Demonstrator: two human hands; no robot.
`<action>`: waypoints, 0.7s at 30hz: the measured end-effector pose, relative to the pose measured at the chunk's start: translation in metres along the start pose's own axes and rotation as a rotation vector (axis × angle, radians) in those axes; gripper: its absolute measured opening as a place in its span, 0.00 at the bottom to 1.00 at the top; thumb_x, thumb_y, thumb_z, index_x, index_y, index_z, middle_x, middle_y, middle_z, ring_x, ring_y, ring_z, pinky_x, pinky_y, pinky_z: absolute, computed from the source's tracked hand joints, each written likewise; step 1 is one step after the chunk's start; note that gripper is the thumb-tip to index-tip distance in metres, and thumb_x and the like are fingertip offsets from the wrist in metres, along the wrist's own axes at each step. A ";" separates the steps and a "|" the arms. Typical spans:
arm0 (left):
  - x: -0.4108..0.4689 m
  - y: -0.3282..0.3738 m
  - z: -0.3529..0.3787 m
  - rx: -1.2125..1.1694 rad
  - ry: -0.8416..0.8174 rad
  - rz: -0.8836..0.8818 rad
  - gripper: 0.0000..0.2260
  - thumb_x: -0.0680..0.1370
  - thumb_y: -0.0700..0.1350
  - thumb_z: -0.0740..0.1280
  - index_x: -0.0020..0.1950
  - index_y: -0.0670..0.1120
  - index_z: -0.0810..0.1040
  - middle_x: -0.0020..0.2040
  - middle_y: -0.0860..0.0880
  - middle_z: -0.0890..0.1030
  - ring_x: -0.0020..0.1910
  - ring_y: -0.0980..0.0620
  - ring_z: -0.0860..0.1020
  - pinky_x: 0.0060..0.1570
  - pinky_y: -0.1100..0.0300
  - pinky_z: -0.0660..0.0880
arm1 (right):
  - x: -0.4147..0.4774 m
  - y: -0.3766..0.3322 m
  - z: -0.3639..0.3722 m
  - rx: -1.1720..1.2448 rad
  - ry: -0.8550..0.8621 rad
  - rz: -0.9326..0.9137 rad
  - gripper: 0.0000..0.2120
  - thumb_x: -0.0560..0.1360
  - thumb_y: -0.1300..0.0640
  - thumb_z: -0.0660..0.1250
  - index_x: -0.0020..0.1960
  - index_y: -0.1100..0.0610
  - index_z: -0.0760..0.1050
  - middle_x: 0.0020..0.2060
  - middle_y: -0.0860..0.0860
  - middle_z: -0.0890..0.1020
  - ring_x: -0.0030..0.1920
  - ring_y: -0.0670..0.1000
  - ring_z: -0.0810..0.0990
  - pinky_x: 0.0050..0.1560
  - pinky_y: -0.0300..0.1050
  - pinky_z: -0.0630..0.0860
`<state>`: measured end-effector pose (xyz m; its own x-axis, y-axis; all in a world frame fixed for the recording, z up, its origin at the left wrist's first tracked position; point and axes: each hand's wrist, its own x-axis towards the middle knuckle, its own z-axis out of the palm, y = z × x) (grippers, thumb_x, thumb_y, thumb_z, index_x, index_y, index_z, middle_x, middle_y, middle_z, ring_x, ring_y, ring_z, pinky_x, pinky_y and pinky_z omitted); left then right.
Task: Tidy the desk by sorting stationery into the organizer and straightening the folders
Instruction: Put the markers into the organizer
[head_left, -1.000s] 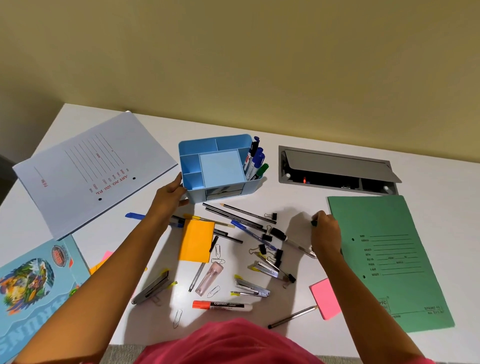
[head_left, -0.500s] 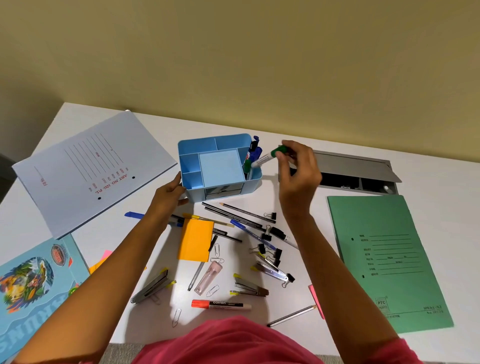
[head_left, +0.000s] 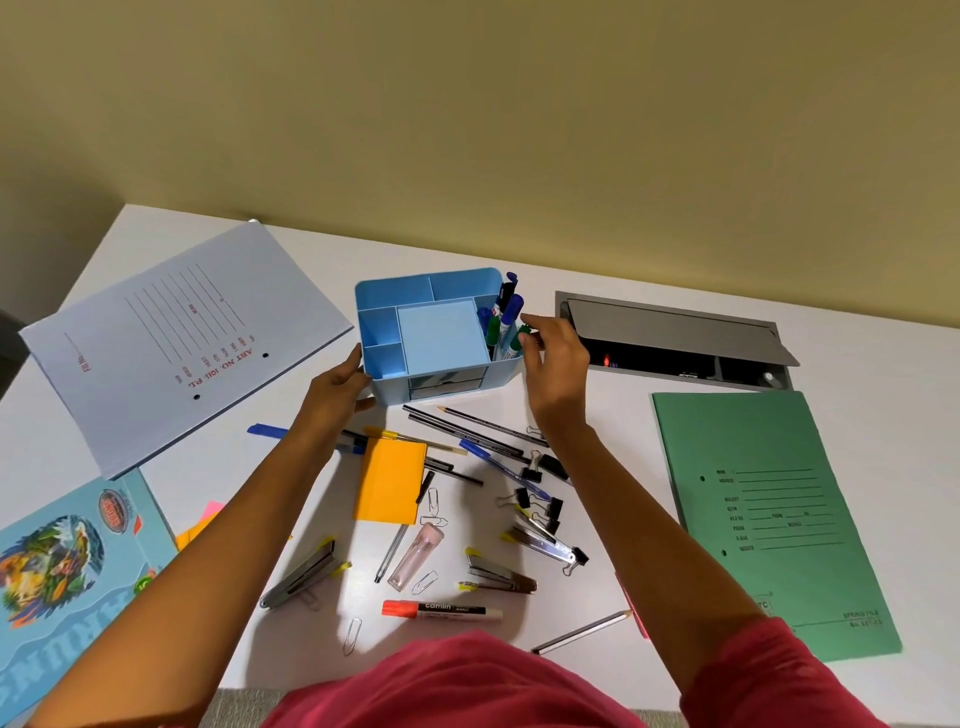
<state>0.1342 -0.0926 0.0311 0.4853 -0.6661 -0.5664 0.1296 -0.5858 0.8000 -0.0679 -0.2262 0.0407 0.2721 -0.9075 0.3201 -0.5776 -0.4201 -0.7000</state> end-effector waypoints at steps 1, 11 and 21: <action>0.000 0.000 0.000 0.001 0.001 0.001 0.21 0.82 0.48 0.58 0.75 0.56 0.62 0.71 0.47 0.71 0.65 0.45 0.75 0.55 0.54 0.63 | -0.002 0.002 -0.002 0.013 0.021 -0.016 0.12 0.78 0.63 0.63 0.60 0.63 0.76 0.53 0.57 0.80 0.49 0.47 0.77 0.52 0.38 0.76; 0.000 0.000 0.000 -0.004 0.001 0.000 0.21 0.82 0.50 0.58 0.75 0.56 0.61 0.71 0.46 0.71 0.65 0.45 0.75 0.55 0.54 0.63 | -0.065 0.066 -0.029 -0.257 -0.335 0.268 0.08 0.75 0.64 0.68 0.55 0.62 0.78 0.50 0.58 0.81 0.51 0.53 0.80 0.50 0.36 0.72; -0.004 0.002 0.001 0.001 0.004 -0.006 0.21 0.82 0.48 0.58 0.75 0.56 0.60 0.72 0.47 0.70 0.65 0.45 0.74 0.58 0.52 0.64 | -0.108 0.079 -0.031 -0.492 -0.452 0.255 0.11 0.76 0.59 0.67 0.58 0.58 0.75 0.53 0.54 0.78 0.53 0.54 0.75 0.52 0.45 0.75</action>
<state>0.1314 -0.0920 0.0351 0.4882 -0.6604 -0.5706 0.1316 -0.5906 0.7961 -0.1662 -0.1616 -0.0293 0.3130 -0.9315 -0.1855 -0.9170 -0.2455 -0.3145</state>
